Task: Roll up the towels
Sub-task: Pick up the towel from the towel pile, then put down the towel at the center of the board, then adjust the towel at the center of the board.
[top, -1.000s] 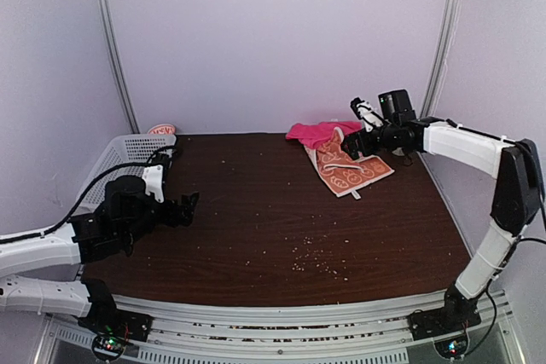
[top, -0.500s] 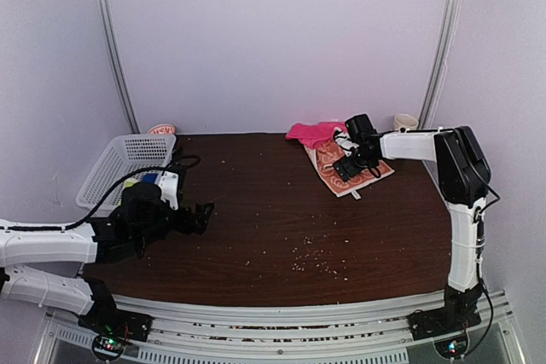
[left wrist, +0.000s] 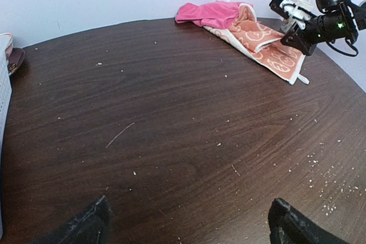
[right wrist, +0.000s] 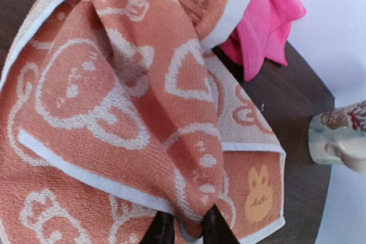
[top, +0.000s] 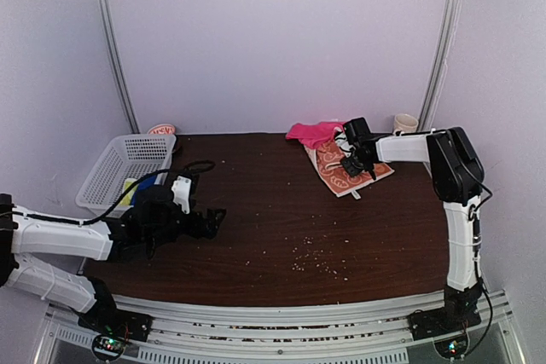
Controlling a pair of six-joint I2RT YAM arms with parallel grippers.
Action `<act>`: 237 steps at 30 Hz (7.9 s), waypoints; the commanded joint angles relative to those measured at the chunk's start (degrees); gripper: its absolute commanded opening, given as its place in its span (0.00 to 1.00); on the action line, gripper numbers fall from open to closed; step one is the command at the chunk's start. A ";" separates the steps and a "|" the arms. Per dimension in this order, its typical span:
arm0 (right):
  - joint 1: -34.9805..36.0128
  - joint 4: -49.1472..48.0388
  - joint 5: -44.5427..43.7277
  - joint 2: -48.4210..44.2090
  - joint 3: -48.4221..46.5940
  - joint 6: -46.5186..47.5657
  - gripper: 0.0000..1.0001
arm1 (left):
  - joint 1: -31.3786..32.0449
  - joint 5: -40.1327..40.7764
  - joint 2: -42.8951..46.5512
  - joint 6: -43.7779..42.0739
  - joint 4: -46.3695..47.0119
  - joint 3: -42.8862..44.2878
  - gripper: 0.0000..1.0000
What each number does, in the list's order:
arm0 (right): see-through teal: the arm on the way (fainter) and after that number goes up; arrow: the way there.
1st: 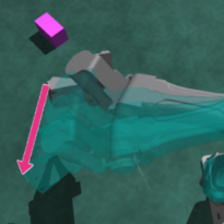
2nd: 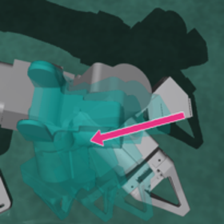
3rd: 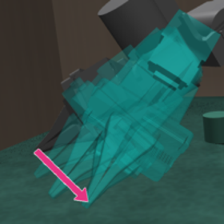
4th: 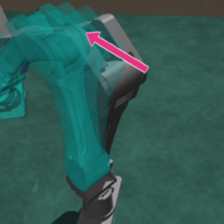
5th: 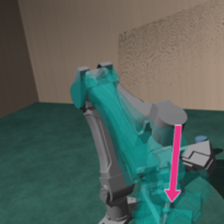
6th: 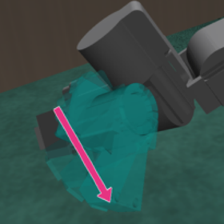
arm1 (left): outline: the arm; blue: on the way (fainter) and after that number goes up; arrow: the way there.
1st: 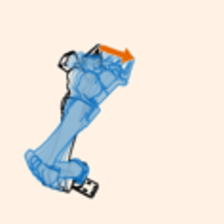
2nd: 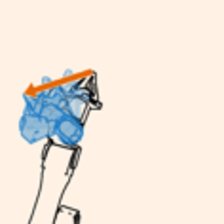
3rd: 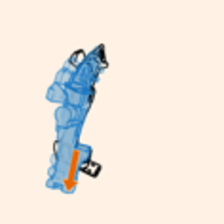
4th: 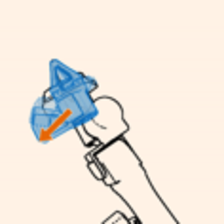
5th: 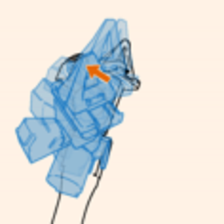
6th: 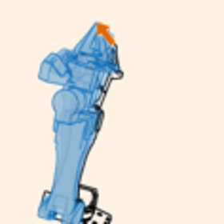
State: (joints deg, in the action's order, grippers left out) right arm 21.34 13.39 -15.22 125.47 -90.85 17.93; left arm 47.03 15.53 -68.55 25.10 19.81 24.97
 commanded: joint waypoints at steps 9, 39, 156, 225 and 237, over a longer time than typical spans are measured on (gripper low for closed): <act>0.42 -1.13 7.24 -15.98 0.33 0.68 0.00 | 1.31 -1.54 -3.43 0.78 4.77 3.79 0.98; 9.42 7.32 0.09 -35.76 -18.57 -8.26 0.00 | 13.18 -4.12 -19.49 -3.49 11.73 21.26 0.98; -18.86 2.30 -1.81 -25.81 18.21 -5.33 0.00 | 15.79 -3.45 -92.34 -11.31 -1.78 105.17 0.89; -9.12 8.34 4.85 -22.45 17.90 -0.69 0.00 | 11.33 -5.98 -46.76 -47.83 -16.34 40.30 0.68; -9.39 8.54 6.40 -22.58 17.90 -0.63 0.00 | 10.41 -5.41 -50.53 -51.60 -19.97 44.20 0.48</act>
State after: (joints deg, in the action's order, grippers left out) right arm 12.12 21.69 -9.17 102.94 -71.77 17.78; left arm 58.26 10.11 -116.36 -24.12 2.81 67.72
